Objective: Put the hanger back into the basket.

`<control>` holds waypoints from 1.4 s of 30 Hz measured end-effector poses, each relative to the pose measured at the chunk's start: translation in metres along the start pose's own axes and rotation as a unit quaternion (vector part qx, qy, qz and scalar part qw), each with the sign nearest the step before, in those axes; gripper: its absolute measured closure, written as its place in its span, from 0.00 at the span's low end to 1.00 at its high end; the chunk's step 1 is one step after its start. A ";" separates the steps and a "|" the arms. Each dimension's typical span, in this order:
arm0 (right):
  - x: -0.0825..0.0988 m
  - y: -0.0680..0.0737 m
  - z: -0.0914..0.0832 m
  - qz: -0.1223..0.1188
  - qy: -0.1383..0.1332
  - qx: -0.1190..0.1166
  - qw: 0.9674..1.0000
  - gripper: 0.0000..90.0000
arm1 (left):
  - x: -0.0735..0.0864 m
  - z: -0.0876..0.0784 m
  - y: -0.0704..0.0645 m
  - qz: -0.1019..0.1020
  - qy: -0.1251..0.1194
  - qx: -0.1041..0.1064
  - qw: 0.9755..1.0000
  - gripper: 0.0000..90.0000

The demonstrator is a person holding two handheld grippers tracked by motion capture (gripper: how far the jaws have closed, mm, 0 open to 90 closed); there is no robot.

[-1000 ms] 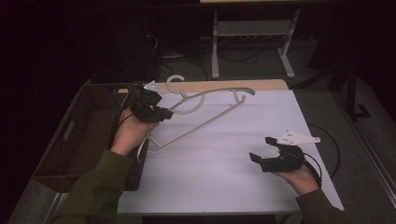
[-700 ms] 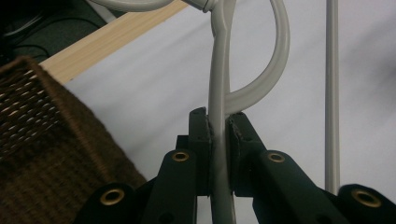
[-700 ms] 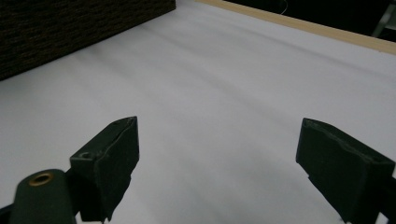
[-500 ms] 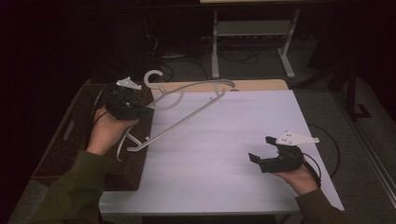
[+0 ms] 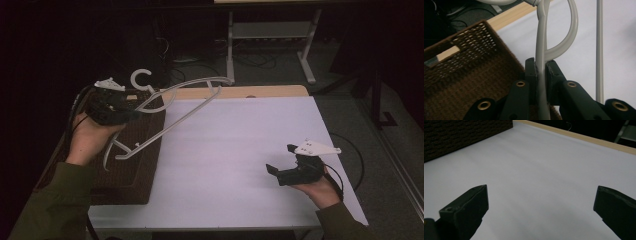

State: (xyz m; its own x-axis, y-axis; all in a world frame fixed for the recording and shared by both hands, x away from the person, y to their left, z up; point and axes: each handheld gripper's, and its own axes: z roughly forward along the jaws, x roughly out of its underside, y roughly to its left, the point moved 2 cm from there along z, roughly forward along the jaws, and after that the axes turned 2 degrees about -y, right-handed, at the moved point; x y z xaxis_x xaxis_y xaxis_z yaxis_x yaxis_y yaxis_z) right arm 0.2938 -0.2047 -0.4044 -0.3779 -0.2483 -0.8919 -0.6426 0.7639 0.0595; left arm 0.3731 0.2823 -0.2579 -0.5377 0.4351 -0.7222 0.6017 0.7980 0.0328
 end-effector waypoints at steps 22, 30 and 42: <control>0.002 0.001 0.003 0.001 0.009 0.000 1.000 0.00 | 0.049 -0.045 0.071 -0.017 0.005 -0.063 0.998 0.91; 0.003 0.001 0.004 0.002 0.012 0.000 1.000 0.00 | 0.070 -0.055 0.094 -0.027 0.016 -0.085 0.996 0.91; 0.003 0.000 0.004 0.003 0.014 0.002 1.000 0.00 | 0.102 -0.060 0.124 -0.052 0.034 -0.112 0.992 0.91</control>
State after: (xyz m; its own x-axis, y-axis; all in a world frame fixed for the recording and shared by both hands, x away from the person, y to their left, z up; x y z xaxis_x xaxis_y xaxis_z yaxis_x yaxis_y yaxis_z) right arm 0.2953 -0.2031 -0.4090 -0.4012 -0.2604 -0.8782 -0.6368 0.7684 0.0631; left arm 0.3572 0.4505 -0.2865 -0.6332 0.3669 -0.6815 0.3993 0.9091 0.1184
